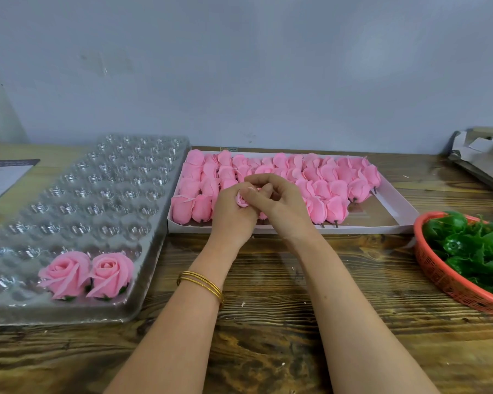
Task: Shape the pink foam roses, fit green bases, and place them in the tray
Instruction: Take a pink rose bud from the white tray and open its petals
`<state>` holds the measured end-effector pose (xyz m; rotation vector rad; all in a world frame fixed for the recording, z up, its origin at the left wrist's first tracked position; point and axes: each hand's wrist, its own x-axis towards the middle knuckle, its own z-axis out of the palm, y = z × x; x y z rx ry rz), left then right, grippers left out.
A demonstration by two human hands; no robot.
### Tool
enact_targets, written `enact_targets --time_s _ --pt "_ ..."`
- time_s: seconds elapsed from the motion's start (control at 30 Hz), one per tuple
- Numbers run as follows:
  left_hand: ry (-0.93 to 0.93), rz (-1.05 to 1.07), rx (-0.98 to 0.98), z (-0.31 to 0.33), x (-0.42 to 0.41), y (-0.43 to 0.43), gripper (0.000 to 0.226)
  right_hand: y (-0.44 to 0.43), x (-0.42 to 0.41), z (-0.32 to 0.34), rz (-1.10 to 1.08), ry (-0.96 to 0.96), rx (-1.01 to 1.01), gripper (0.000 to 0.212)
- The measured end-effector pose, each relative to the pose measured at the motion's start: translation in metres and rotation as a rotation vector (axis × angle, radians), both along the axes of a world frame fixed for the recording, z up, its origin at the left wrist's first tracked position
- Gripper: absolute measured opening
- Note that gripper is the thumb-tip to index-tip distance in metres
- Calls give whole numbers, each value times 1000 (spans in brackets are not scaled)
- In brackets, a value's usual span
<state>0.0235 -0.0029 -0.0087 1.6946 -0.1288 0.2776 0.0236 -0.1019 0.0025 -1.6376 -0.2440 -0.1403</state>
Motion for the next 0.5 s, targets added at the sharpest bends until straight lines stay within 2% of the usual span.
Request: enact_targets --time_s 0.13,0.3,0.5 --pt "-25 54 -17 2 0 0 20 1 1 -2 -17 3 0 23" --pt "-59 114 -210 2 -1 2 25 5 3 -4 23 75 144 20" --pt "59 126 -355 1 5 4 17 6 4 -9 77 -8 -21 39"
